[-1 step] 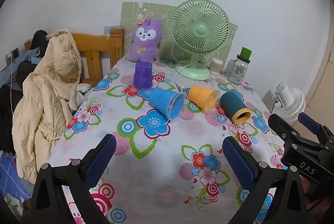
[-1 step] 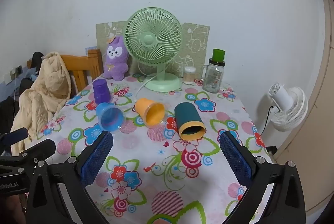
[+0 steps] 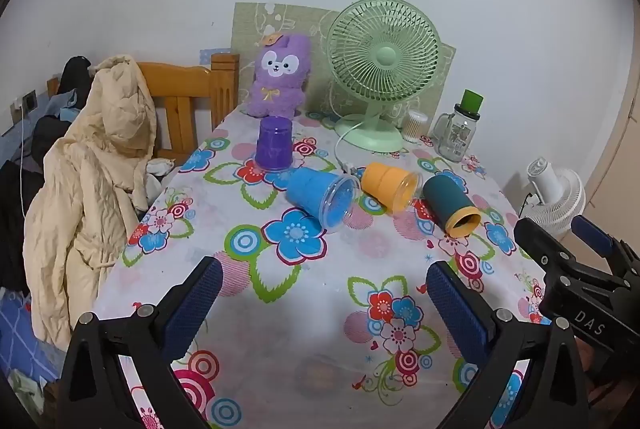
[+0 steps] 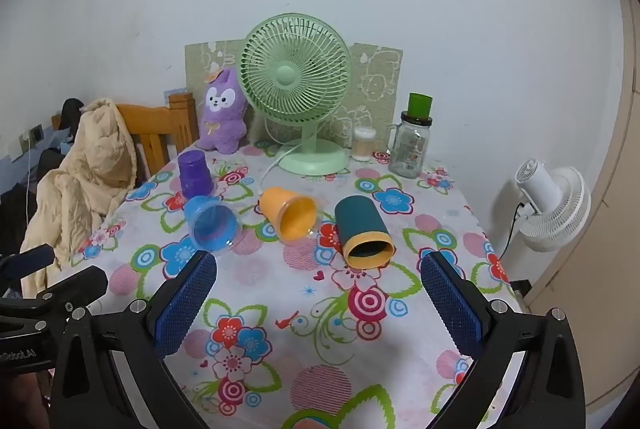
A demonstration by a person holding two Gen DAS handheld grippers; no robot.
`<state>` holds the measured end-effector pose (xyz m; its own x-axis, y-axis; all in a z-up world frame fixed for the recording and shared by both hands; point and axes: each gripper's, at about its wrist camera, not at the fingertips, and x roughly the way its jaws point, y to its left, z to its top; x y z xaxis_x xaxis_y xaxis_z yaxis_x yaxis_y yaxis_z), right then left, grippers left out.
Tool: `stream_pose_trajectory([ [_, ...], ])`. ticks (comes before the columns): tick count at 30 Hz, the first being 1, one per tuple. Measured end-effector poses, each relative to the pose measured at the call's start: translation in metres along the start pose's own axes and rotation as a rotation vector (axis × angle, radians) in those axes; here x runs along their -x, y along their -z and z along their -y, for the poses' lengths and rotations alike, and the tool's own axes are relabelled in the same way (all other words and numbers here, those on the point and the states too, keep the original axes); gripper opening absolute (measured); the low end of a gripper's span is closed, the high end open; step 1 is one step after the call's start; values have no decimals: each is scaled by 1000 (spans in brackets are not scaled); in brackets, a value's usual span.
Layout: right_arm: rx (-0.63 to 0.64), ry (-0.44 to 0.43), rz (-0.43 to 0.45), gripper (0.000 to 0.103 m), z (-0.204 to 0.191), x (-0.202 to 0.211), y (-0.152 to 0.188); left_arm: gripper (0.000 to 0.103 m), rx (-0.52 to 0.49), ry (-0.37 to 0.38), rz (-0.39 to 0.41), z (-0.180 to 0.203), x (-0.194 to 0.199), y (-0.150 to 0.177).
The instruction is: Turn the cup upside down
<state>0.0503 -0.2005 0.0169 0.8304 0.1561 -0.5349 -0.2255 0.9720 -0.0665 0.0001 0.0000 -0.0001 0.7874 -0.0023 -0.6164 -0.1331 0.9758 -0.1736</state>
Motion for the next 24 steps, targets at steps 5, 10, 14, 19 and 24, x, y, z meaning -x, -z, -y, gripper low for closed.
stream_pose_trajectory([
  [5,5,6,0,103,-1,-1,-1,103,9,5,-16,0,0,-1],
  [10,14,6,-14,103,-3,-5,-3,103,9,1,-14,1,0,-1],
  [14,12,8,-11,103,-1,-1,-4,103,8,2,-14,1,1,-1],
  [19,13,4,-15,103,-2,-1,-1,103,7,1,-17,2,0,2],
  [24,15,5,-17,103,-2,-2,-1,103,7,0,-20,1,-2,3],
])
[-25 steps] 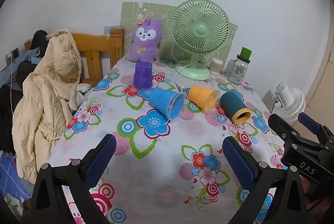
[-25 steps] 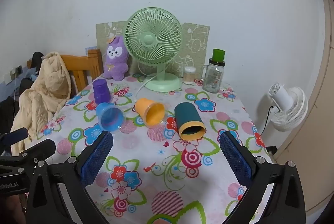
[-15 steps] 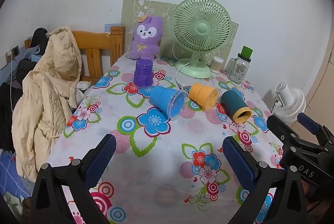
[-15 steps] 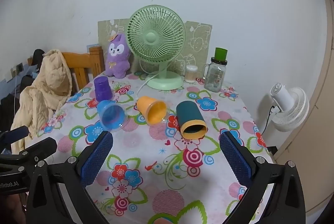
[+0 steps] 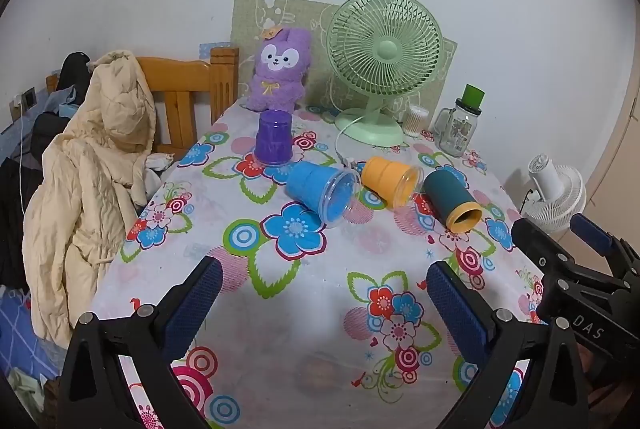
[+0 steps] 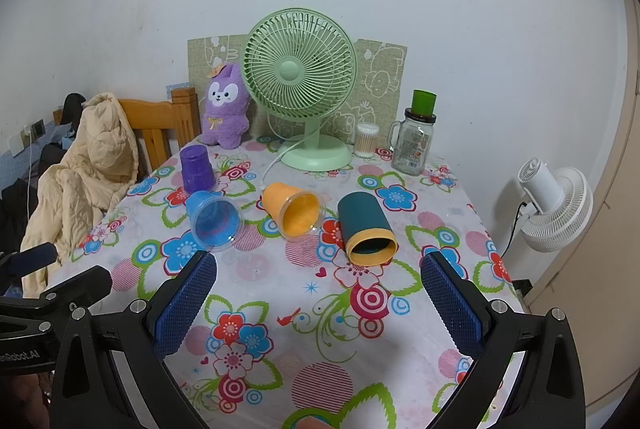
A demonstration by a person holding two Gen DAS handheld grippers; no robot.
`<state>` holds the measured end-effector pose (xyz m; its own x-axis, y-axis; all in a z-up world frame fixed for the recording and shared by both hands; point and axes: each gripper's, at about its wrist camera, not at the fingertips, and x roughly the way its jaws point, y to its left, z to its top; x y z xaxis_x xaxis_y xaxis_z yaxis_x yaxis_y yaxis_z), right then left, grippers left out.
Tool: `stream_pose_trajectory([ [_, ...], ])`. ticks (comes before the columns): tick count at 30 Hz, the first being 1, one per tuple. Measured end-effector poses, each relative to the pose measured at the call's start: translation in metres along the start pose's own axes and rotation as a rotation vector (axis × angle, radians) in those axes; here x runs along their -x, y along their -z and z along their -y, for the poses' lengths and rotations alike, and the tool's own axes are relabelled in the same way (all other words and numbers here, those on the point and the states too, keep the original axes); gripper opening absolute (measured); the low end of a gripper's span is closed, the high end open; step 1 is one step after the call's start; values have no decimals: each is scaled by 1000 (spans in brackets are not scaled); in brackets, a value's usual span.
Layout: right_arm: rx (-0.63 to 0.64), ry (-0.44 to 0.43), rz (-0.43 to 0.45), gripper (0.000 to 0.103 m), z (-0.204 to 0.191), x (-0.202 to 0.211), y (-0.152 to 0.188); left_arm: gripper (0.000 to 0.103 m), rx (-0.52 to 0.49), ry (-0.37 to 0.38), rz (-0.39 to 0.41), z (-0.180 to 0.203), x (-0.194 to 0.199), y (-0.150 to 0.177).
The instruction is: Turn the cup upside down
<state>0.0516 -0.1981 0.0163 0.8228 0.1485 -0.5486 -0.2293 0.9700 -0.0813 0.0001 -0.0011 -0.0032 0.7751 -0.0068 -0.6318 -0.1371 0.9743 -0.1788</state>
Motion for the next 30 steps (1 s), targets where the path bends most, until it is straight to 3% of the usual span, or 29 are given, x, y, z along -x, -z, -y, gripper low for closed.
stream_pose_trajectory([
  [22,14,-3,-11,103,-1,-5,7,103,8,-1,-14,-2,-8,9],
  [30,24,-17,-52,103,-7,-21,10,103,24,1,-46,-6,-19,13],
])
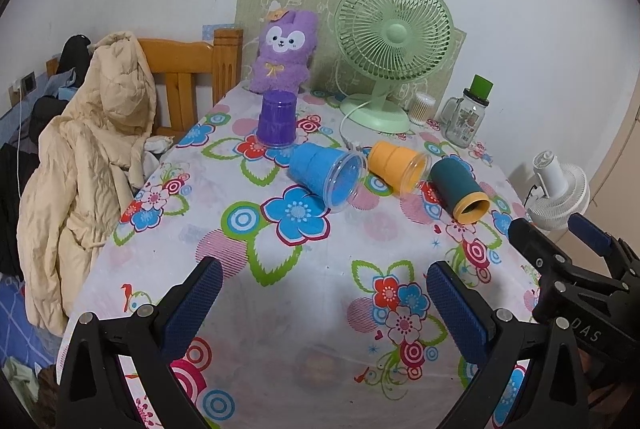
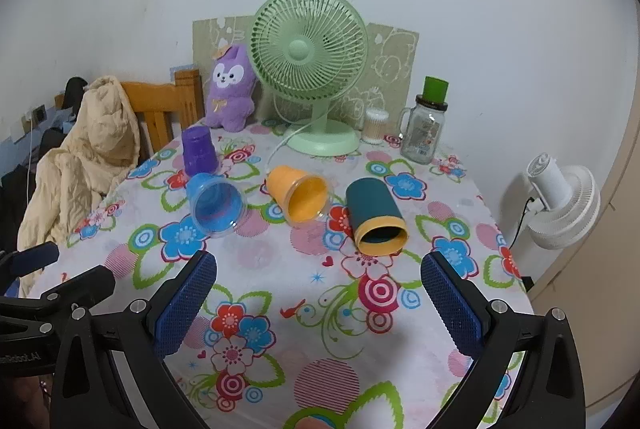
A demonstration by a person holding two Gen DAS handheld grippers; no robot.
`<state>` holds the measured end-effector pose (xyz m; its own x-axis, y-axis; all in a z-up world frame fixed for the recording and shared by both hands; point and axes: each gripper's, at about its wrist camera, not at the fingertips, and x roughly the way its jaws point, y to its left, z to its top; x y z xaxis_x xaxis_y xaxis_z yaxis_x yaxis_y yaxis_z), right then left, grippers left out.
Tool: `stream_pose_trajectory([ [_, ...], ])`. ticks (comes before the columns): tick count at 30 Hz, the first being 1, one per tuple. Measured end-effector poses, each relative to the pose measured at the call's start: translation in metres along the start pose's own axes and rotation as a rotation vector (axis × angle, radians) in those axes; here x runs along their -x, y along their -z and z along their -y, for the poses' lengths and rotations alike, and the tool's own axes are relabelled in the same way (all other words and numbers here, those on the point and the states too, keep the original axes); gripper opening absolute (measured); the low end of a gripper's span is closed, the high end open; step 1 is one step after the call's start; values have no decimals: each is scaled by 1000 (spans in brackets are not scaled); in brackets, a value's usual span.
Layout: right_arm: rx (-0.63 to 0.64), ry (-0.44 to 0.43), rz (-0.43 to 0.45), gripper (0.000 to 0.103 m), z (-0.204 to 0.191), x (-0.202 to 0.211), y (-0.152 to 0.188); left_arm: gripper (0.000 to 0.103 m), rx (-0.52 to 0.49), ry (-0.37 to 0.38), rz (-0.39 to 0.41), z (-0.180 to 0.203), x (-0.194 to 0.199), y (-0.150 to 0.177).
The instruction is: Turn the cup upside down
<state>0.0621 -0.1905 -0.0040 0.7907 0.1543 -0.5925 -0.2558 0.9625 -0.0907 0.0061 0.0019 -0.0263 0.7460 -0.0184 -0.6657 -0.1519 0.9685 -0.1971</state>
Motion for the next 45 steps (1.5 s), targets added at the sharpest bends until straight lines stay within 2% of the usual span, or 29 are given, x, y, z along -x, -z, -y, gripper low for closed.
stream_pose_trajectory([
  [16,32,-24,-49,103,-9,-29,-5,103,43,1,-57,-15,-28,-3],
  [23,145,-83,-51,103,-21,-51,-42,103,87,7,-87,-27,-44,-11],
  [32,253,-156,-123,103,-34,-116,-92,103,168,-21,-132,-52,-77,-31],
  [35,298,-189,-172,103,-40,-146,-102,103,178,-20,-147,-59,-89,-38],
  [37,350,-202,-228,103,-44,-168,-106,103,193,-21,-156,-63,-98,-42],
  [39,436,-251,-297,103,-50,-191,-109,103,215,-13,-174,-63,-107,-43],
  [45,576,-280,-418,103,-54,-233,-113,103,286,17,-219,-52,-129,-43],
])
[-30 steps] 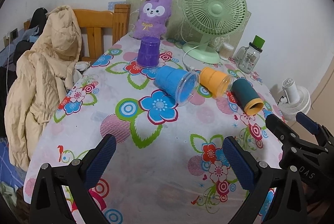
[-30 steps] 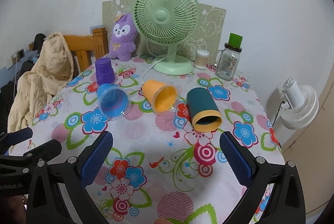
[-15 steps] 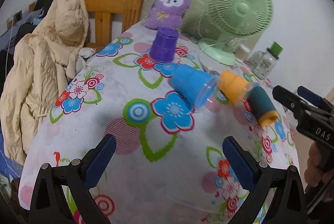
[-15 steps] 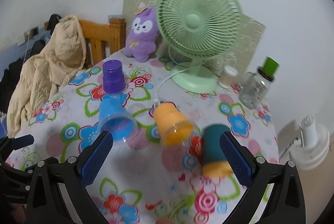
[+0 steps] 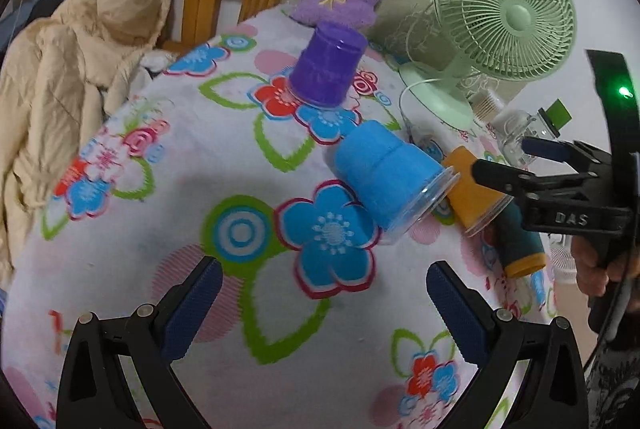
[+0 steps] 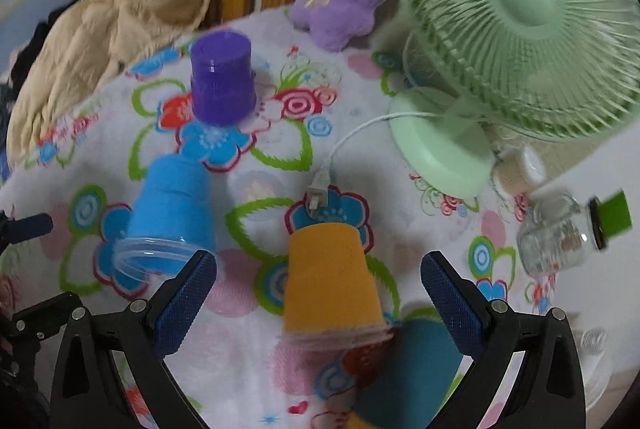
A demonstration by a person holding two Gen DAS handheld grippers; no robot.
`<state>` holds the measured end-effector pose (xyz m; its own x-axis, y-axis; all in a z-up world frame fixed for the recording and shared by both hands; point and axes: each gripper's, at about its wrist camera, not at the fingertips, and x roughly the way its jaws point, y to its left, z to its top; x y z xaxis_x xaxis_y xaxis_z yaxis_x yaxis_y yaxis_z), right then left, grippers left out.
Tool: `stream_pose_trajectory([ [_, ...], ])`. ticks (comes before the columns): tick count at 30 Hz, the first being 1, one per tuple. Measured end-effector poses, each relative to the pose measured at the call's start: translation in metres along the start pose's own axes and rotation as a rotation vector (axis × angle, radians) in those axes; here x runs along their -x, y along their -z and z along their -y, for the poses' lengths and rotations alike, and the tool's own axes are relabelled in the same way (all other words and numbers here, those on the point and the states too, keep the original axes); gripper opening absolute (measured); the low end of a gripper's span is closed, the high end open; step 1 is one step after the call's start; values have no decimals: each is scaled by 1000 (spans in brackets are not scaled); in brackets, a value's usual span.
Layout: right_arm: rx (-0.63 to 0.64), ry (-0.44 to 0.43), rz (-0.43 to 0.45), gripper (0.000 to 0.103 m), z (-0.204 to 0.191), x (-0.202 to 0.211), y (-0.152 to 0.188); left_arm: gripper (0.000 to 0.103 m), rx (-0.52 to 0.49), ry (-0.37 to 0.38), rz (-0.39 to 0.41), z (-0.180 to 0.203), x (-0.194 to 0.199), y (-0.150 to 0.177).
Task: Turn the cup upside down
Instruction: 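Move the right gripper to the sideways orange cup and close on it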
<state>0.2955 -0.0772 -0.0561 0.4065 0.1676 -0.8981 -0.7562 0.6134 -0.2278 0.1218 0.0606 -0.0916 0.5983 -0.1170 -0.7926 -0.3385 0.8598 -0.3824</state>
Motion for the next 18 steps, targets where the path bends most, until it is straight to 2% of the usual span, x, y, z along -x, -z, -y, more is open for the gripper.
stream_pose_trajectory([
  [7,26,-65,-96,101,13,-32,0,103,-17,12,-27,22,-19,-2],
  [9,32,-68,-116,91,14,-38,1,103,-22,8,-32,24,-22,-2],
  [11,35,-80,-147,73,15,-45,3,103,-24,8,-35,26,-23,-2],
  [13,30,-87,-174,65,15,-52,4,103,-33,2,-35,27,-23,-1],
  [18,8,-99,-171,64,16,-50,9,103,-39,0,-29,28,-18,2],
])
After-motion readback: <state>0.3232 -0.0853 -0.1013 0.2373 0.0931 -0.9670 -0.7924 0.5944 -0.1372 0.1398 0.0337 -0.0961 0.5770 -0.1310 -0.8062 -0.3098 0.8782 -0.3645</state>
